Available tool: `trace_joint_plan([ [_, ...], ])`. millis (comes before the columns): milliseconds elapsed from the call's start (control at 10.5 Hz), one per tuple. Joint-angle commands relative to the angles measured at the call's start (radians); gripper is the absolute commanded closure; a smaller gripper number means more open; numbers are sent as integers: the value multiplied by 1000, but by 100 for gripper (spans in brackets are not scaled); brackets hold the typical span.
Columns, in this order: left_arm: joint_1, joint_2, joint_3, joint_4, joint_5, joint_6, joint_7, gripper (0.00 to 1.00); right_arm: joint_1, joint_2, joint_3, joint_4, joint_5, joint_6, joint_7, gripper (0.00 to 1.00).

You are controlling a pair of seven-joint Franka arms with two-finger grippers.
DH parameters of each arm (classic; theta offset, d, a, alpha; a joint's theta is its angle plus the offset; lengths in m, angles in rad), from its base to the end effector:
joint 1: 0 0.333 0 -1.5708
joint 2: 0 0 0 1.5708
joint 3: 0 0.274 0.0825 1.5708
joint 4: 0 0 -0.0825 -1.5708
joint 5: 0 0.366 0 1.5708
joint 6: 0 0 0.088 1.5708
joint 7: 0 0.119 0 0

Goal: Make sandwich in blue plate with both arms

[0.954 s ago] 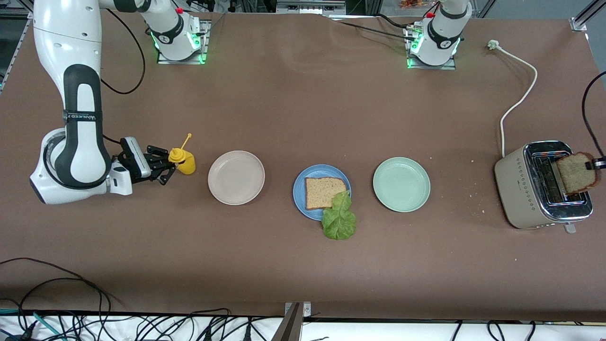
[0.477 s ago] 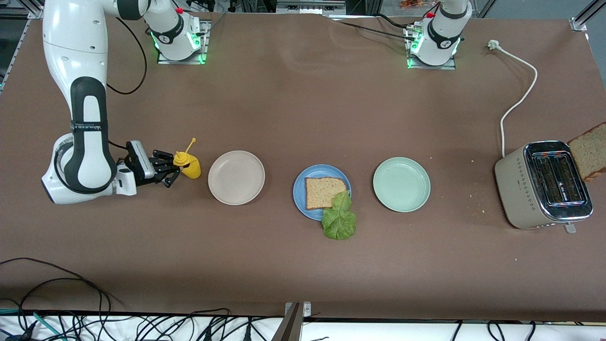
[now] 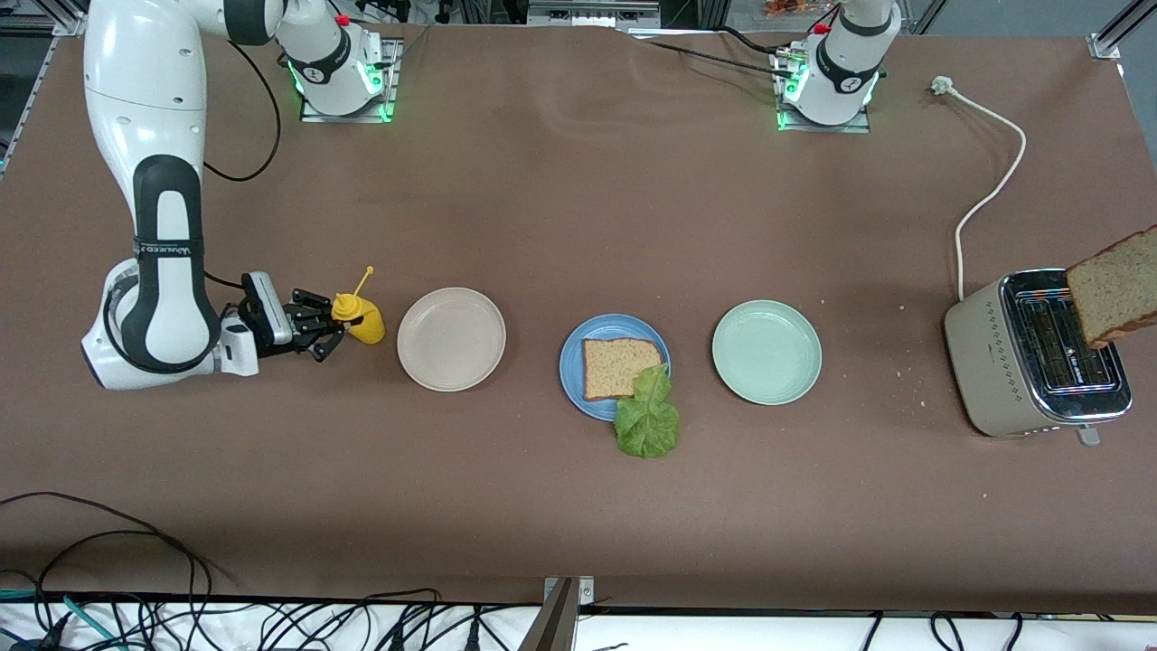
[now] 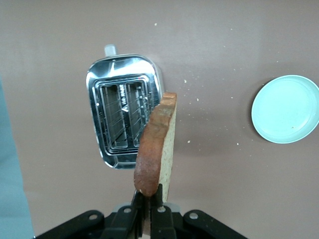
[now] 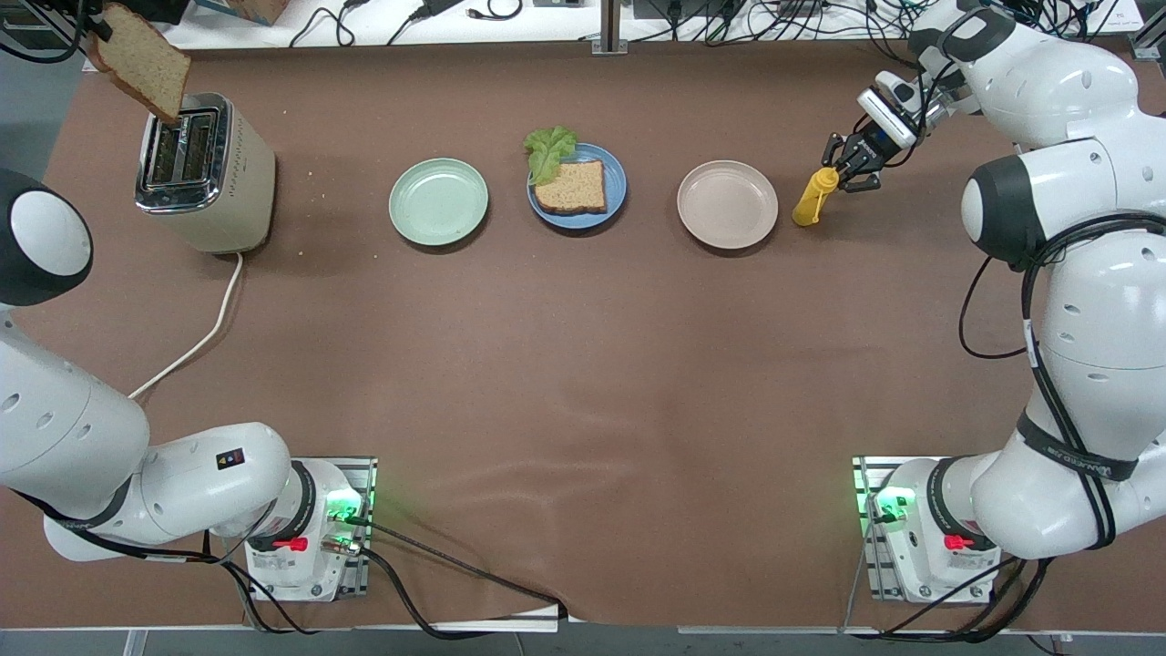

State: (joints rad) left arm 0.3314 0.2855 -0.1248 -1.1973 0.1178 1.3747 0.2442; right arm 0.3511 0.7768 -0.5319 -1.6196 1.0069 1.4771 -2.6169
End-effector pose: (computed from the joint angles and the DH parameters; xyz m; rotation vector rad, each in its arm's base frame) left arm 0.5697 0.1466 0.5607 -3.0802 0.0272 0.1879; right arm 0.5752 0.0253 0.1682 -1.1546 -1.9628 -0.5570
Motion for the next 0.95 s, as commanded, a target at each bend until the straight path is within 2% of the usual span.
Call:
trace_joint_plan([
  [0, -38, 66, 5, 35, -6, -6, -22, 100, -9, 9, -2, -3, 38, -4, -11, 36],
  [95, -55, 84, 1, 35, -15, 3, -37, 100, -14, 7, -2, 0, 38, -8, -9, 16],
  [191, -84, 108, 1, 35, -53, 12, -75, 100, -21, 9, -2, 0, 39, -9, -12, 0],
  [381, -176, 132, 5, 10, -107, 30, -225, 100, -23, 7, -2, 3, 38, -9, -12, 0],
  [572, -221, 133, 8, -30, -228, 76, -359, 100, -47, 3, -5, 10, 33, -14, -3, 0],
  [667, -229, 133, 8, -69, -269, 113, -361, 100, -61, 1, -10, 13, 33, -14, 0, 0],
  [858, -244, 136, 8, -146, -434, 191, -368, 100, -80, 1, -54, 24, 26, -15, 50, 0],
])
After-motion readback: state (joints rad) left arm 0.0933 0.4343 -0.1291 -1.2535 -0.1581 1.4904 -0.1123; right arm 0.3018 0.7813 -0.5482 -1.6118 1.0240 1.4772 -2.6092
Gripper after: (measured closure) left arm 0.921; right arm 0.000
